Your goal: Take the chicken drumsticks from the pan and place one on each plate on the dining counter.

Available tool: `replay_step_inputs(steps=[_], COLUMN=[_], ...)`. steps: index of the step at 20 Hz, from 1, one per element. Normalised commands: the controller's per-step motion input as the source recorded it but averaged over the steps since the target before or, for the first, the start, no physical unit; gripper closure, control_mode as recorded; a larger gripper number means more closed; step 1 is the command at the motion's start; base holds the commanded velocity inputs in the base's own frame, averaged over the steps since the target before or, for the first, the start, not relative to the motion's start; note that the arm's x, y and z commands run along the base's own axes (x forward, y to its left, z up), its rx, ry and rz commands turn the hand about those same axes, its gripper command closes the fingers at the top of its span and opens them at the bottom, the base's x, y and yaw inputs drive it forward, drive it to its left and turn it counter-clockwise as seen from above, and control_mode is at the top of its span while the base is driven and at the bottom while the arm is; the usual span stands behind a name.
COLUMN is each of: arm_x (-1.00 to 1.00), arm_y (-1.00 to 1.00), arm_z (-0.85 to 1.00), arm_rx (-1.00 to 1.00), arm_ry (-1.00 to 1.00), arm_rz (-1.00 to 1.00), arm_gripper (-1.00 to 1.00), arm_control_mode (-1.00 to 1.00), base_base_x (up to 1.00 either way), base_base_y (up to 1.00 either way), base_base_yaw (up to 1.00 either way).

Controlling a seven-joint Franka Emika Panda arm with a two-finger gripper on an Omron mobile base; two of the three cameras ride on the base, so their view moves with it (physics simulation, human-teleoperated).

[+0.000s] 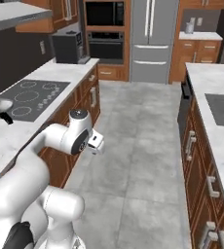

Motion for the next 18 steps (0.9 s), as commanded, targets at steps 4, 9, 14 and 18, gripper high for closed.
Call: replay_step_inputs(steps=[4, 9, 14, 18], arm_x=[0.0, 0.0, 0.0, 0.0], arm_y=[0.0, 0.0, 0.0, 0.0], arm_z=[0.0, 0.0, 0.0, 0.0], arm_rx=[0.0, 0.0, 0.0, 0.0], arm_ry=[0.0, 0.0, 0.0, 0.0], arm_rz=[0.0, 0.0, 0.0, 0.0], arm_gripper=[-1.0, -1.0, -1.0, -1.0], arm_control_mode=[1.0, 1.0, 1.0, 1.0], base_base_x=[1.0, 1.0, 1.0, 0.97], base_base_y=[0.0, 0.04, 0.06, 0.04], base_base_yaw=[0.0, 0.0, 0.16, 0.37])
